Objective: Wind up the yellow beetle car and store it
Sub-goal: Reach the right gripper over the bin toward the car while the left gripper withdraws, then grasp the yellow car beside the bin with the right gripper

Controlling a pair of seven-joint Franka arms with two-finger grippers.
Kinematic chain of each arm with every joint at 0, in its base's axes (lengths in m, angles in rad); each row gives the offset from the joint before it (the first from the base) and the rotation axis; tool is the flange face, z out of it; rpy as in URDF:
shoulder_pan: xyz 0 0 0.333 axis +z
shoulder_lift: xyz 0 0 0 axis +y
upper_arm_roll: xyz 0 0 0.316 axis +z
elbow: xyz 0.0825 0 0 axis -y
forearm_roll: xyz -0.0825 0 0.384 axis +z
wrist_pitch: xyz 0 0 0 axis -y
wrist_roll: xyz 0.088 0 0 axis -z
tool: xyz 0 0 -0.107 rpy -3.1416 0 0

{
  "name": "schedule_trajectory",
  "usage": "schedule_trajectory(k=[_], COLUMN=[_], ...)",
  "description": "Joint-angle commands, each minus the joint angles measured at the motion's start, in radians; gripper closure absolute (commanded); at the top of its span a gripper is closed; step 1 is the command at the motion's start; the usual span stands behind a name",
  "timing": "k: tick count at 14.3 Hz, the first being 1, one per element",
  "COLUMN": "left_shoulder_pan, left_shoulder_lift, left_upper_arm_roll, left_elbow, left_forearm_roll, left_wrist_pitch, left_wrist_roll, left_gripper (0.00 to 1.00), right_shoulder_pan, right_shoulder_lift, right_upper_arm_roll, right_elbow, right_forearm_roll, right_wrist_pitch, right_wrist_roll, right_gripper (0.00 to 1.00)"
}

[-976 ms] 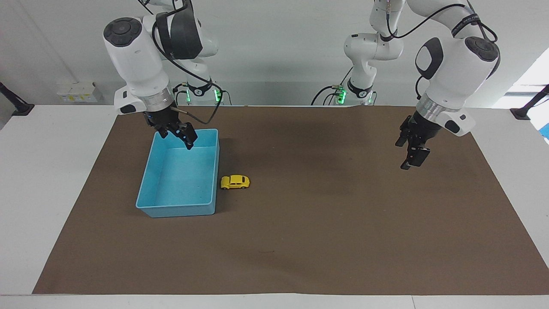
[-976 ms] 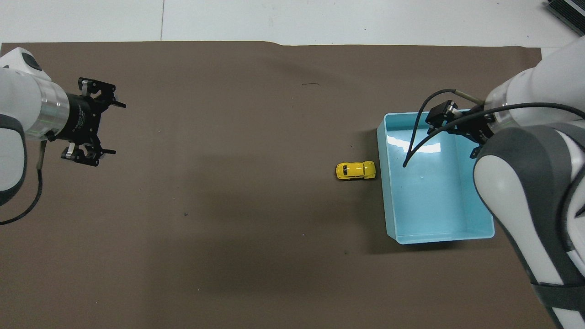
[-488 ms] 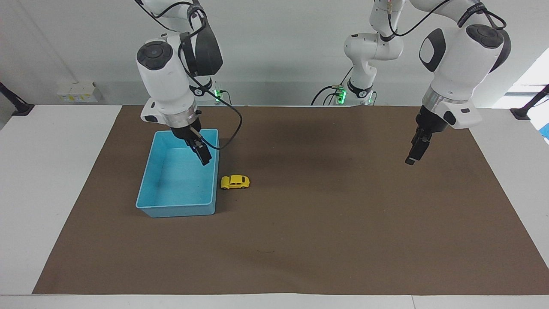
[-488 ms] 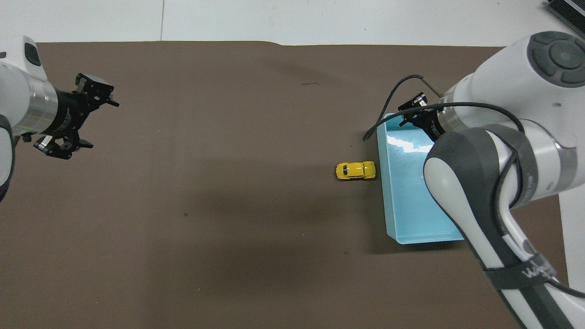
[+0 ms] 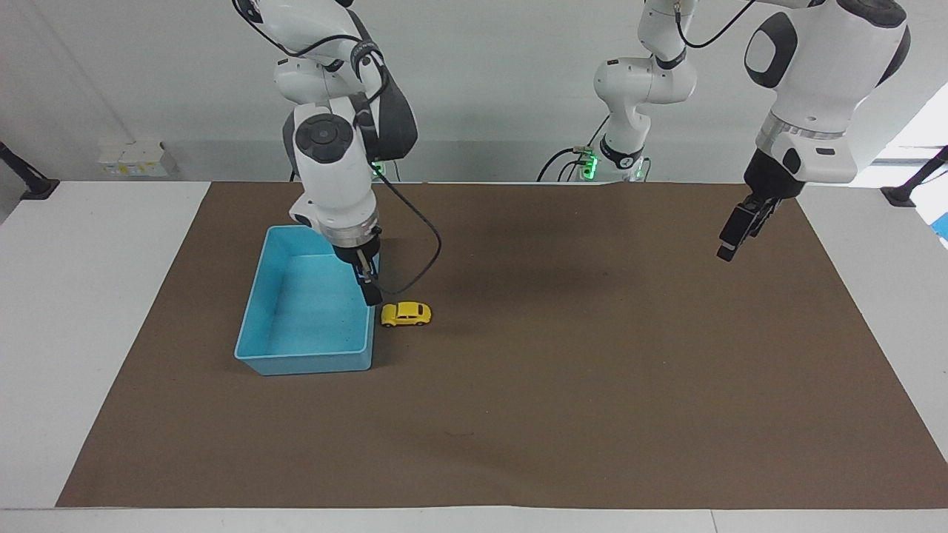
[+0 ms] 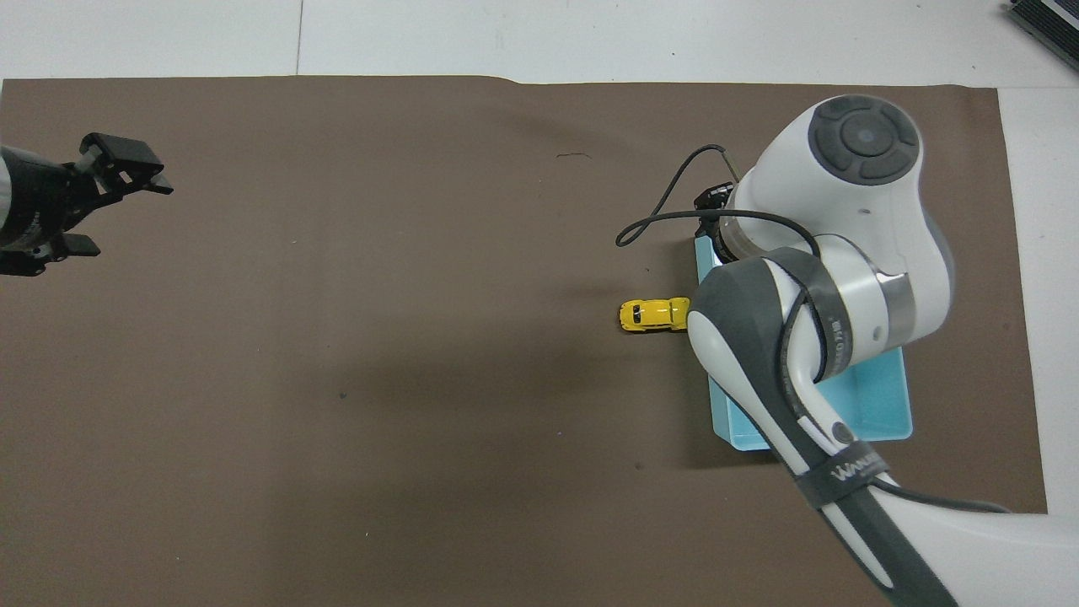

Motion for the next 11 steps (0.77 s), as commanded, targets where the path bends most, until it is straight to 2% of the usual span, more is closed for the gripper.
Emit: schedule_trajectory(k=[1,7,9,11], left_shoulder_pan=[0.022,0.022,0.022,0.022], left_shoulder_lift=[-0.016,-0.026,-0.037,-0.039], left_upper_arm_roll=[-0.009,-0.011,-0.016,-0.016], left_elbow=[0.004,0.045,0.044,0.039], left_forearm_roll=[0.015,0.007,0.007,0.007], left_wrist_pitch=[-0.041,-0.234,-0.252,-0.255], left_wrist_roll=[0.146,0.472,0.578,0.594], left_gripper=[0.00,0.00,0.00,0.00], right_shoulder_pan=[0.019,0.077,0.091,0.096], right_shoulder_lift=[0.032,0.048,0.046,0.048], right_upper_arm_roll=[0.003,0.005,0.003,0.003], right_elbow=[-0.020,-0.184,-0.228,-0.276], right_forearm_roll=[-0.056,-0.144,-0.147,-0.179], right_wrist_pitch=[0.043,0.191,0.235,0.295], right_wrist_roll=[0.149,0.355,0.384,0.420], right_gripper=[0.00,0.00,0.00,0.00])
